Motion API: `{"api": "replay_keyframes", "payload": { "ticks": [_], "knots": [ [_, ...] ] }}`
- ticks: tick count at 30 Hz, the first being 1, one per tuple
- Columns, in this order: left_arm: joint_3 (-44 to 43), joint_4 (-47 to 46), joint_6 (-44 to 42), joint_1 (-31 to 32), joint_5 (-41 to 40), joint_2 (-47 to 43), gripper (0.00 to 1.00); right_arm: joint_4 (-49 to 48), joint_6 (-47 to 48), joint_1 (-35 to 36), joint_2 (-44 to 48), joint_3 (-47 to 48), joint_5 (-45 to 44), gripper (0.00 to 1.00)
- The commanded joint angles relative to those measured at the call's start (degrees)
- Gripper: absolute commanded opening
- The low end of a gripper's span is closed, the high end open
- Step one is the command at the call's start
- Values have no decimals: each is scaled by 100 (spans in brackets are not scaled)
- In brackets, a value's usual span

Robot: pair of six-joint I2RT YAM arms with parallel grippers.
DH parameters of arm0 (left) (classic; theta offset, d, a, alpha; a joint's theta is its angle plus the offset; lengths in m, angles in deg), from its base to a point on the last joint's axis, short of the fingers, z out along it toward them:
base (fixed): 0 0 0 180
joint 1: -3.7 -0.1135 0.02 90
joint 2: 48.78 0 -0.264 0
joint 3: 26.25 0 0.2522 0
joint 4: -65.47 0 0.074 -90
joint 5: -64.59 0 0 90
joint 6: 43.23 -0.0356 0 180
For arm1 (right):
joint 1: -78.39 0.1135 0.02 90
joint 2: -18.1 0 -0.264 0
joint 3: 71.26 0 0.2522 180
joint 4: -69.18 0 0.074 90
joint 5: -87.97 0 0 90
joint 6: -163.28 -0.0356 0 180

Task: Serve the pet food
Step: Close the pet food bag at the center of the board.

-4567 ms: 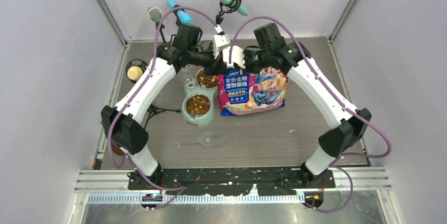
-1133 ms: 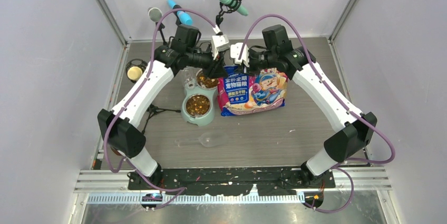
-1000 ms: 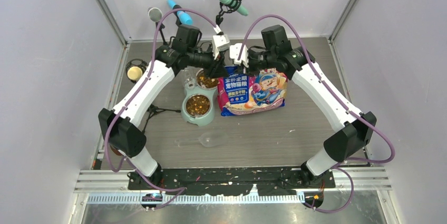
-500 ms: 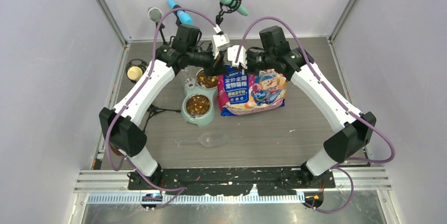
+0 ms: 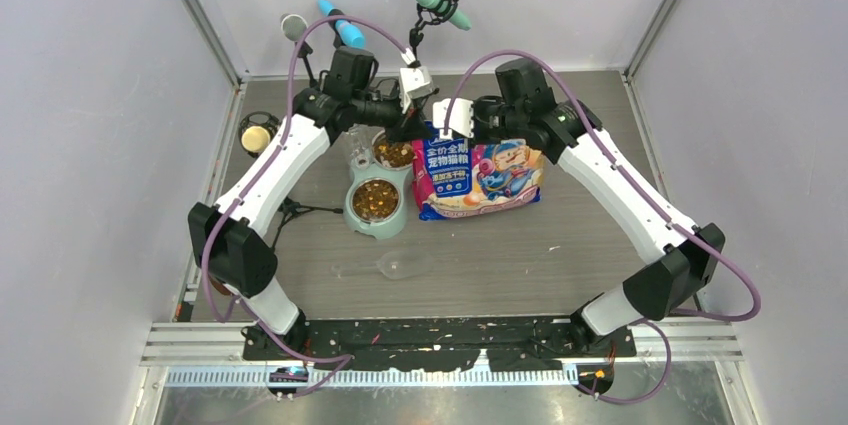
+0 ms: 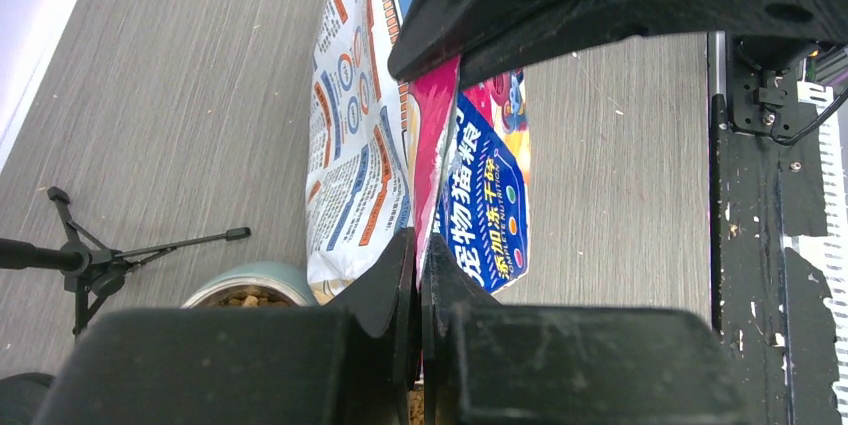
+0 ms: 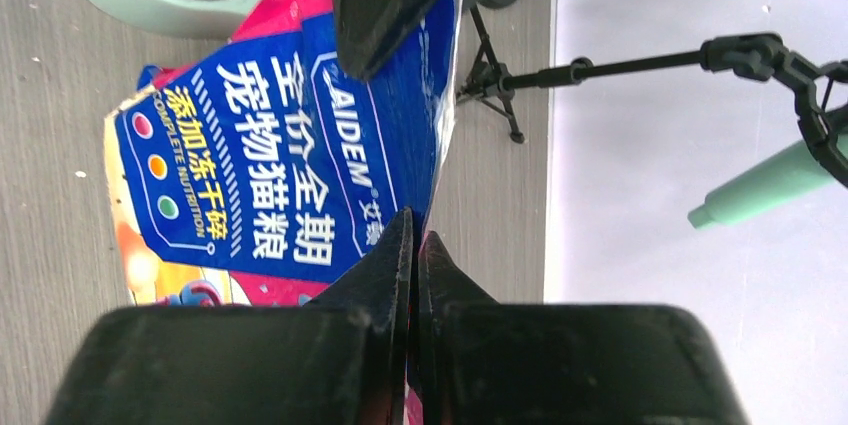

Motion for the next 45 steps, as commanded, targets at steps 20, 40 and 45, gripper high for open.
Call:
{"api": "replay_keyframes", "payload": {
  "ticks": [20, 40, 45],
  "knots": [
    [262, 576, -209, -360, 214, -399, 0, -254, 350, -2047, 971, -944, -2368, 5],
    [288, 531, -81, -383, 465, -452, 0, -368, 179, -3373, 1211, -749, -2422, 5],
    [290, 355, 184, -365, 640, -451, 0, -277, -321, -3392, 1055, -517, -2217, 5]
  ]
}}
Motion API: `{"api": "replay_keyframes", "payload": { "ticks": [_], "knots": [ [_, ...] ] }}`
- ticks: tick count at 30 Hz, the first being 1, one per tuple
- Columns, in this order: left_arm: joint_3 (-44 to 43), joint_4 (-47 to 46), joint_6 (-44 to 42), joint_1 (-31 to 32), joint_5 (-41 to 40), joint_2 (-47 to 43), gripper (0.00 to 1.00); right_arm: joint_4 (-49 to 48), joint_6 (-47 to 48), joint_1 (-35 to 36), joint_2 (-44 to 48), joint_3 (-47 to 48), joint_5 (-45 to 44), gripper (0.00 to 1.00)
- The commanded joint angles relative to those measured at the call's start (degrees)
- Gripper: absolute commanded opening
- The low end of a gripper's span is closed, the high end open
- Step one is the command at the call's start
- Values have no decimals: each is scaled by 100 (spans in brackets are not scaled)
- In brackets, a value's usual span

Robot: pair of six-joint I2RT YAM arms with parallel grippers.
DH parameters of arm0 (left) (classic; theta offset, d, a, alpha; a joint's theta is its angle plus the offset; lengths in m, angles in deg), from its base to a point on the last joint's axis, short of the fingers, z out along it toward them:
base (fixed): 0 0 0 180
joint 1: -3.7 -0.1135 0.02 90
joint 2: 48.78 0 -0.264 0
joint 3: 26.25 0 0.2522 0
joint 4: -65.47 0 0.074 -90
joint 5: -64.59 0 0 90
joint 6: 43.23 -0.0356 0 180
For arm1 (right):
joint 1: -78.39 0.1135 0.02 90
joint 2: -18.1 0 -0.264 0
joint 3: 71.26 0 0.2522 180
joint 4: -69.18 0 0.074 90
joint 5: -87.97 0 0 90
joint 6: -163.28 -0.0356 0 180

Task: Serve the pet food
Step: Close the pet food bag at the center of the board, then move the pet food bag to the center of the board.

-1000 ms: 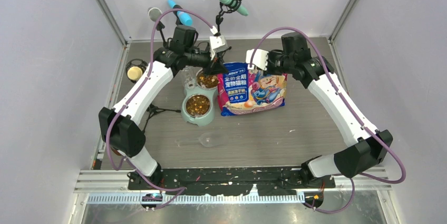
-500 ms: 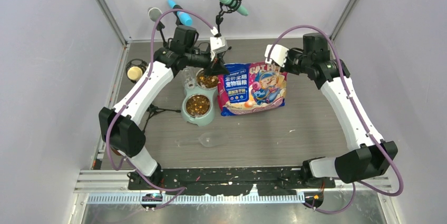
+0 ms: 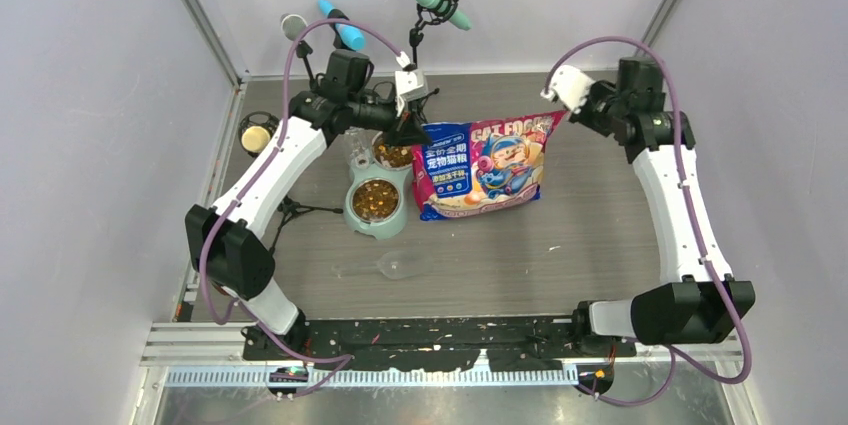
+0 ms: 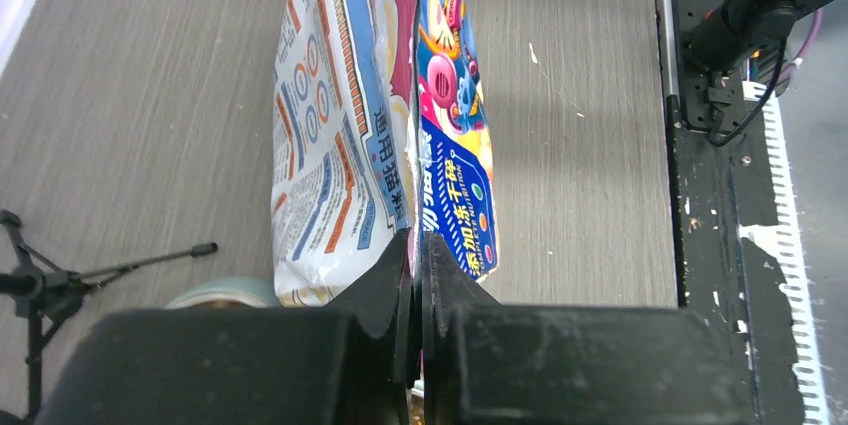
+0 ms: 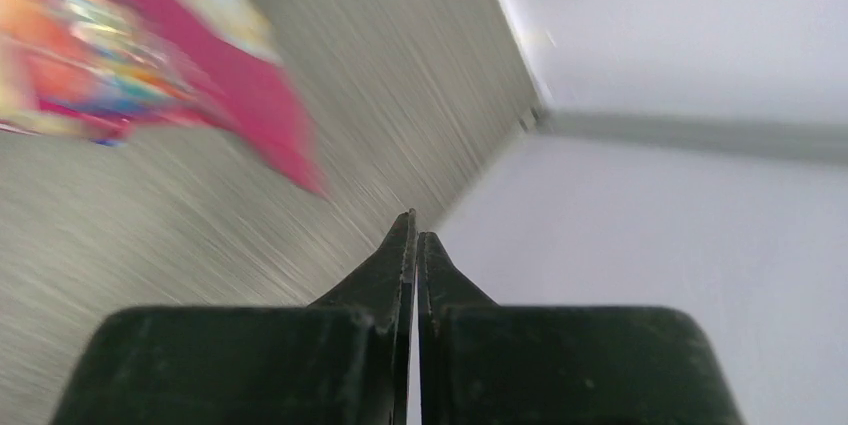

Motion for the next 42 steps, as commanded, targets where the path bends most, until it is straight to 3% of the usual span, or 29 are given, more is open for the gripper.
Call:
{"api": "replay_keyframes", "payload": {
  "ticks": [1, 5, 8, 10, 11, 14, 17, 21, 26, 35, 42],
  "knots": [
    [44, 484, 281, -266, 89, -360, 0, -610, -378, -433, -49, 357, -1395, 5],
    [16, 370, 512, -261, -18, -365, 0, -1000, -911, -512, 78, 314, -923, 5],
    [-64, 286, 718, -254, -18, -383, 34, -1317, -1842, -529, 126, 314, -631, 7],
    [-110, 101, 1015, -261, -157, -410, 47, -1395, -2711, -522, 82, 400, -642, 17],
    [-151, -3, 1202, -274, -392, -420, 49, -1408, -3122, -521, -5, 558, -798, 20],
    [-168, -312, 1632, -421, -872, -487, 58, -1393, -5822, -528, -178, 860, -2622, 25],
    [-120, -512, 1977, -559, -1075, -598, 60, -1464, -7125, -554, -113, 471, -2897, 27],
    [277, -935, 2594, -588, -1913, -924, 61, -1169, -7993, -564, -81, 205, -3016, 27],
    [1113, -1394, 3505, -588, -3221, -1215, 60, -1140, -8892, -565, 516, -829, -3231, 27],
    [1886, -1598, 4405, -361, -3758, -1195, 56, -1211, -9510, -561, 1607, -2706, -2818, 26],
    [2218, -1496, 4867, 3, -4199, -1058, 45, -1366, -9851, -556, 1847, -3412, -2232, 25]
  ]
}}
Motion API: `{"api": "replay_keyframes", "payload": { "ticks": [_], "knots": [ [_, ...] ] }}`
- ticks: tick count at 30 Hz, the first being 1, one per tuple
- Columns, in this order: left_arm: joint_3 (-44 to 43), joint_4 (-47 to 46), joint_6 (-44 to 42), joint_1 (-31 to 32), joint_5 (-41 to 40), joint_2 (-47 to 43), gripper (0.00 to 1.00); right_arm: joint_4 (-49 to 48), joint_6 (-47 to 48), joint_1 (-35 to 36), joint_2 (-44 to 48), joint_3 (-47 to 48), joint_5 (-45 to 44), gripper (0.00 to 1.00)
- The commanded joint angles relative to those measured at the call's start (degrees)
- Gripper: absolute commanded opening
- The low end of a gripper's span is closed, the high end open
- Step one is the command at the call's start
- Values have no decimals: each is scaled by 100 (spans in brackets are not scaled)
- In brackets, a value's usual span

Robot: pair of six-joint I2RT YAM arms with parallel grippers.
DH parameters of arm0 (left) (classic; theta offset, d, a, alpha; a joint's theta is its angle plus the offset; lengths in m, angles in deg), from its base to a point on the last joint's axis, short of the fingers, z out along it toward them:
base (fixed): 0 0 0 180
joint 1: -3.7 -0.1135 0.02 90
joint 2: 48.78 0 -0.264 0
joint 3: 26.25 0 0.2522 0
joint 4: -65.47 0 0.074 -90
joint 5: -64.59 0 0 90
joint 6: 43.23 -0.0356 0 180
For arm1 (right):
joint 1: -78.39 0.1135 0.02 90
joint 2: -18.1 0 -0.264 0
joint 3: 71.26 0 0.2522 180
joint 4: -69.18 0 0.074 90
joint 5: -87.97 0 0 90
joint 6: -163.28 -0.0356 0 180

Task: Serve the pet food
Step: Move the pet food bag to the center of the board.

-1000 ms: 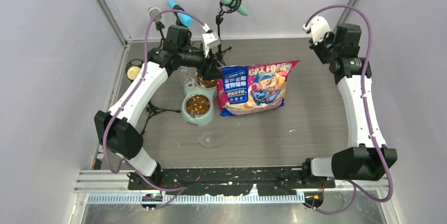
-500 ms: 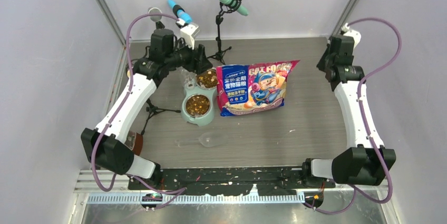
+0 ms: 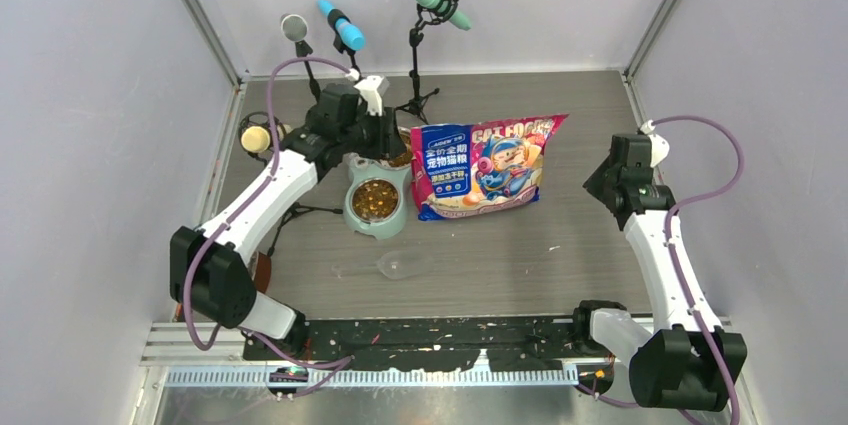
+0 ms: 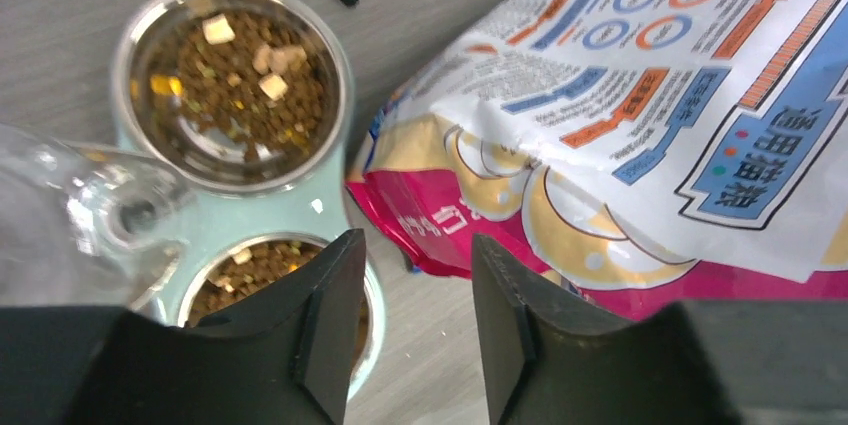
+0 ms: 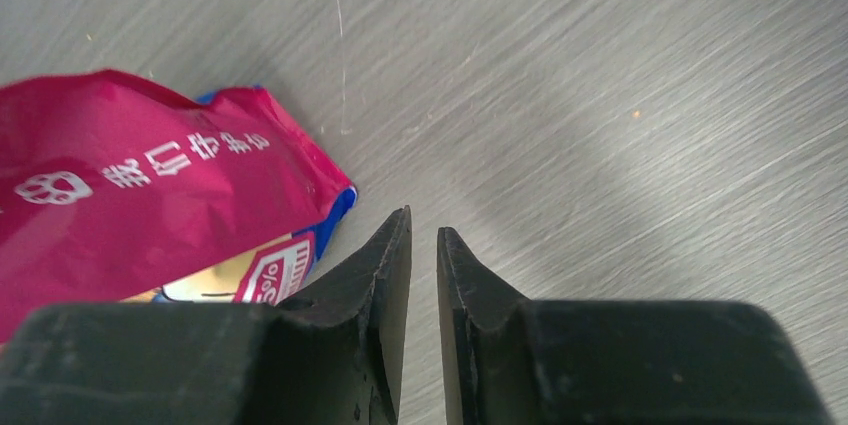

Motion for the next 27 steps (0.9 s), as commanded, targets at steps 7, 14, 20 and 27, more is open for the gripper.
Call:
{"api": "replay_keyframes", "payload": {
  "ticks": [7, 14, 20, 27],
  "knots": [
    [1116, -649, 879, 633, -1030, -480, 37, -389, -483, -1, 93, -118, 528, 25],
    [1659, -1238, 1488, 690, -1055, -296, 37, -506, -625, -1, 180, -44, 450, 25],
    [1674, -1690, 1744, 870, -860, 193, 36, -413, -601, -1, -81, 104, 345, 25],
    [1577, -1777, 1894, 990, -765, 715, 33, -265, -516, -41, -264, 262, 248, 26]
  ]
}}
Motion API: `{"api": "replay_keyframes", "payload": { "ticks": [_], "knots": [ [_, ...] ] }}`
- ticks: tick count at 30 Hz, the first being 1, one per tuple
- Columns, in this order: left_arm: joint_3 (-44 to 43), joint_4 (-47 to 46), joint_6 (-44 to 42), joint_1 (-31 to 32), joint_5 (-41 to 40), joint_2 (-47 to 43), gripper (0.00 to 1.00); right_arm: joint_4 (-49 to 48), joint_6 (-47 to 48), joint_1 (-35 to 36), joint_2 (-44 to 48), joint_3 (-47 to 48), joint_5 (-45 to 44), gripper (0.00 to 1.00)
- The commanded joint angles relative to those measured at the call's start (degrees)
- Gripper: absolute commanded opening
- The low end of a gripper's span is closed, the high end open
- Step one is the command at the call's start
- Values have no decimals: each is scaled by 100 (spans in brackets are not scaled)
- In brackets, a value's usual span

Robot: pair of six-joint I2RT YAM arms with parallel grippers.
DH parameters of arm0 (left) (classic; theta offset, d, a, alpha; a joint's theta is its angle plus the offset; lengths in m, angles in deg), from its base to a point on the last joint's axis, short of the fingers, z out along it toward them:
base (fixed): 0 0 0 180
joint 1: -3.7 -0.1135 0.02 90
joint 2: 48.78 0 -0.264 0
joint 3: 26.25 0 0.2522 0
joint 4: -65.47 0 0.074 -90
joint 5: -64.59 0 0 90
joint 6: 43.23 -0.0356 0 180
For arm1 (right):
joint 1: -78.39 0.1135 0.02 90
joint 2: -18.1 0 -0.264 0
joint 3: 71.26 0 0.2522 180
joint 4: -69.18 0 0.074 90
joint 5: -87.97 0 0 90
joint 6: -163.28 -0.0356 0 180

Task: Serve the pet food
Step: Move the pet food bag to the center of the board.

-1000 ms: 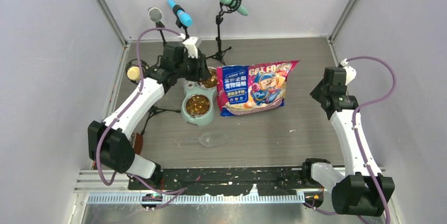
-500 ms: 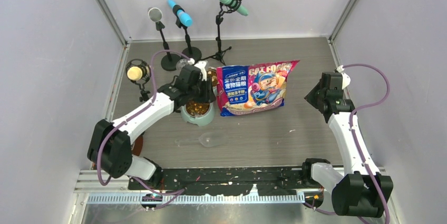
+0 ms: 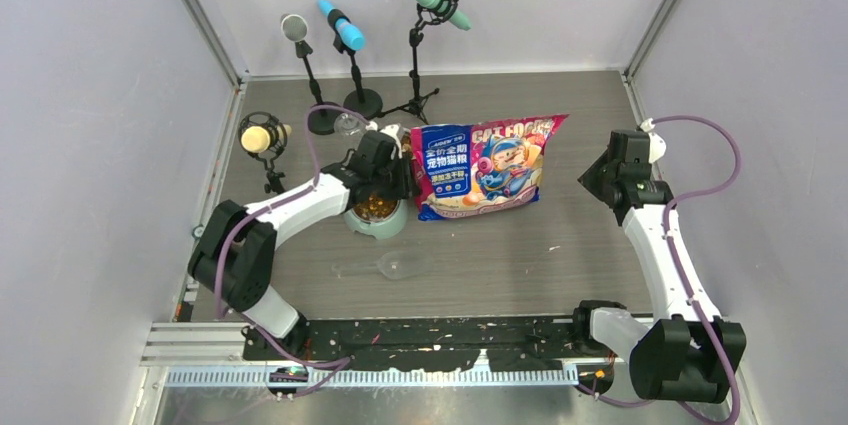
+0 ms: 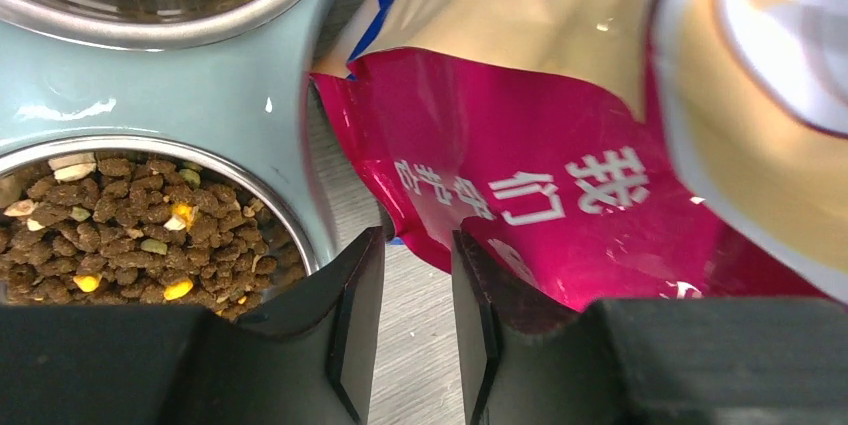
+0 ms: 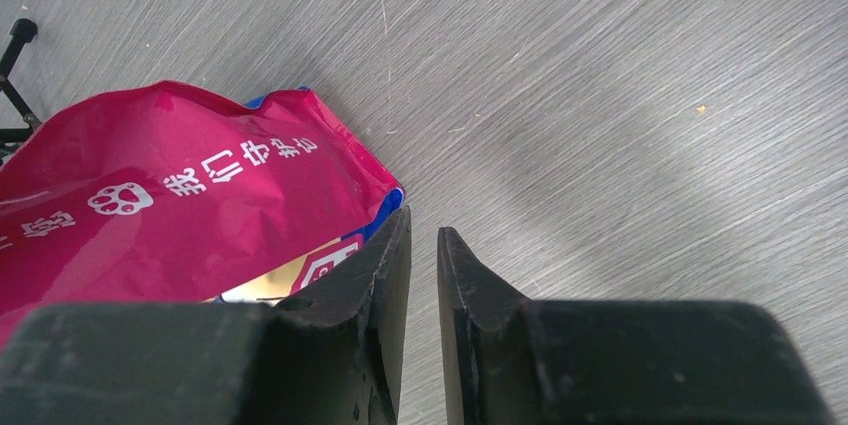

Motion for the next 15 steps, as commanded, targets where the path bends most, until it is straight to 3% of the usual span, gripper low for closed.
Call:
{"api": "replay_keyframes", "payload": {
  "ticks": [1, 15],
  "knots": [
    [-136, -480, 218, 97, 184, 237, 33, -40, 32, -66, -97, 348, -187, 26],
    [-981, -889, 246, 356, 1274, 1249, 29, -49, 142, -177, -424, 449, 65, 26]
  ]
}}
